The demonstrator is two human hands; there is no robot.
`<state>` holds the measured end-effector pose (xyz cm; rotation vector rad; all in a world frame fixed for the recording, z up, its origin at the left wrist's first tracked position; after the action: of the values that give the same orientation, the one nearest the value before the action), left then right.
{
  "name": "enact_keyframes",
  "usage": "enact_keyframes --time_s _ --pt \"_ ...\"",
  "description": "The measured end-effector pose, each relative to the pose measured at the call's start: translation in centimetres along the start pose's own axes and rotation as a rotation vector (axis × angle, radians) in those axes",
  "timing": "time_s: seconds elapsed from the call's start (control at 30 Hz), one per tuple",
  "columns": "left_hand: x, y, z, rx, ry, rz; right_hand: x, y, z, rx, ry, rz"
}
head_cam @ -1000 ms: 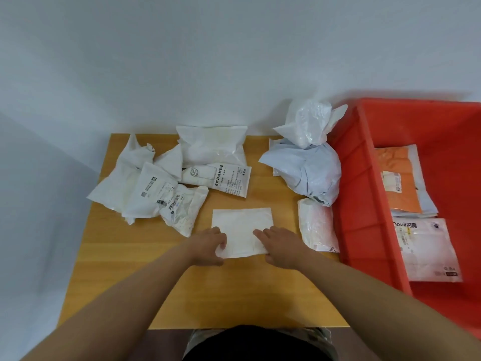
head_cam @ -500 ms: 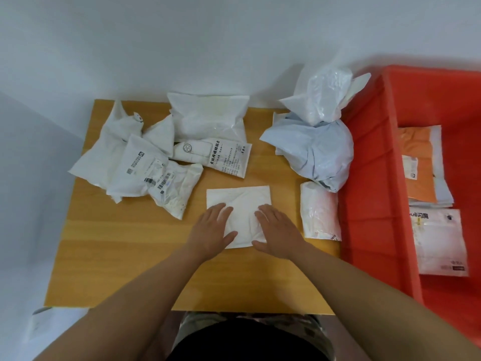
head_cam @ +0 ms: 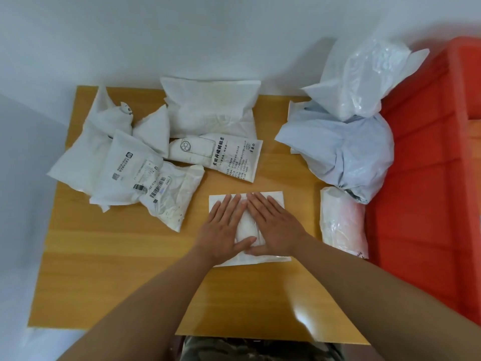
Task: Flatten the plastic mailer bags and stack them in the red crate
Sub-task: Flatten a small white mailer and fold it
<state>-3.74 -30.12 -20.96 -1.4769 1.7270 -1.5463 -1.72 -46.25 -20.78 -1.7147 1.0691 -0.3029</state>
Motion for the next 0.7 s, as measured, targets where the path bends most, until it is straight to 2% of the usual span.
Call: enact_keyframes --time_s 0.33,0.53,0.7 --pt "-0.3 1.5 0.3 0.043 -0.006 0.109 -0.1 0.8 0.0 0.165 -0.009 -0.050" --pt "-0.3 1.5 0.4 0.073 0.003 0.124 -0.1 1.0 0.1 0.182 -0.014 -0.053" --pt "-0.3 1.5 0.4 0.024 -0.009 0.134 -0.2 0.9 0.1 0.179 -0.006 -0.072"
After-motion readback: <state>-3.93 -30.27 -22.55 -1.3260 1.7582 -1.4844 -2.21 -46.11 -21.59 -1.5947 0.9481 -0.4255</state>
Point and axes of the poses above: each hand's wrist, its own z-axis towards the middle knuckle, its own y-axis out of the palm, x = y × z, the point moved 4 cm from there along z, towards the middle knuckle, and after that the axes turned 5 degrees about -x, right-handed, at the moved point
